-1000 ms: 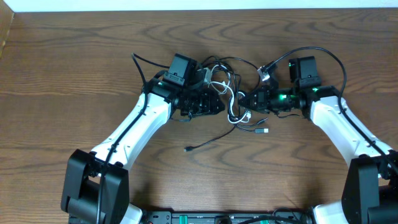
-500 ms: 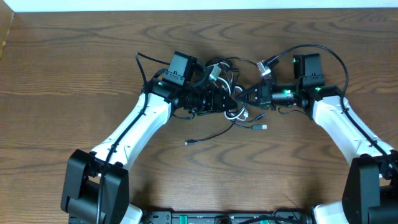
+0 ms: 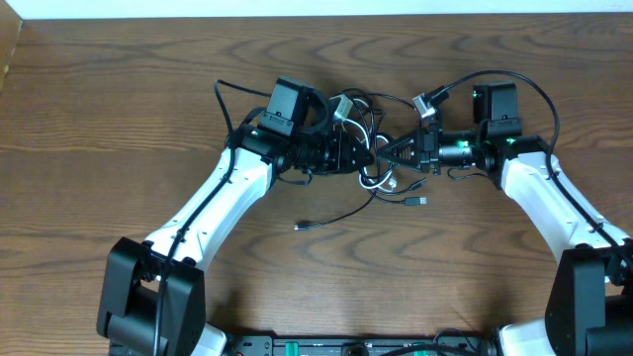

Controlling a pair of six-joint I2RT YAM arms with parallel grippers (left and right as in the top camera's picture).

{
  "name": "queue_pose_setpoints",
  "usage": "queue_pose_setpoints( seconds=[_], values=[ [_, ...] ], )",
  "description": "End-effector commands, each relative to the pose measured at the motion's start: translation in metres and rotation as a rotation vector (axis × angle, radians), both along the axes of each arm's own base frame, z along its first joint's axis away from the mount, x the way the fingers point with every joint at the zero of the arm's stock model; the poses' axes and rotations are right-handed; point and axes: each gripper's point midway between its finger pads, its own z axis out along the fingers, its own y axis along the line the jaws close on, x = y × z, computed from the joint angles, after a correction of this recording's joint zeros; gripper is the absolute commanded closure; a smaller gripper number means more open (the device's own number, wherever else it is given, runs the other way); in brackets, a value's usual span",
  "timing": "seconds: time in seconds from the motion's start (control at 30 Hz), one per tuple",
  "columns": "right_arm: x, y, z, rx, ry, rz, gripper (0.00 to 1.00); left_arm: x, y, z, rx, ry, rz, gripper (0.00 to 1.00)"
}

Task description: Untangle cables

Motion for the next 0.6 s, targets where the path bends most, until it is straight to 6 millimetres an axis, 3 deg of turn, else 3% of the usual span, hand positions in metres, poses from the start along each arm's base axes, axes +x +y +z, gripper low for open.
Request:
queue_pose_setpoints(
  seconds=[0.0, 0.1, 0.37, 0.4, 0.43, 0.47, 0.57],
  values=[
    [-0.005, 0.000, 0.012, 0.043, -0.009, 0.024, 0.99, 0.002, -0.002, 0.011, -0.021, -0.019, 0.013, 0.76],
    [-0.005, 0.000, 0.013, 0.046, -0.009, 0.026, 0.99, 0.005, -0.003, 0.013, -0.031, -0.025, 0.022, 0.92],
    [-0.006, 0.000, 0.013, 0.046, -0.032, 0.034, 0.97, 0.006, -0.004, 0.014, -0.034, -0.032, 0.022, 0.92],
    [-0.006, 0.000, 0.012, 0.044, -0.051, 0.038, 0.89, 0.007, -0.004, 0.015, -0.036, -0.036, 0.023, 0.92],
    [-0.006, -0.001, 0.010, 0.030, -0.067, 0.036, 0.74, 0.009, -0.004, 0.016, -0.040, -0.043, 0.024, 0.92],
    [-0.005, -0.003, -0.002, -0.026, -0.066, 0.016, 0.51, 0.013, -0.004, 0.019, -0.051, -0.052, 0.038, 0.92],
    [-0.005, -0.016, -0.036, -0.208, -0.011, -0.049, 0.54, 0.023, -0.001, 0.025, -0.079, -0.045, 0.083, 0.93]
  ],
)
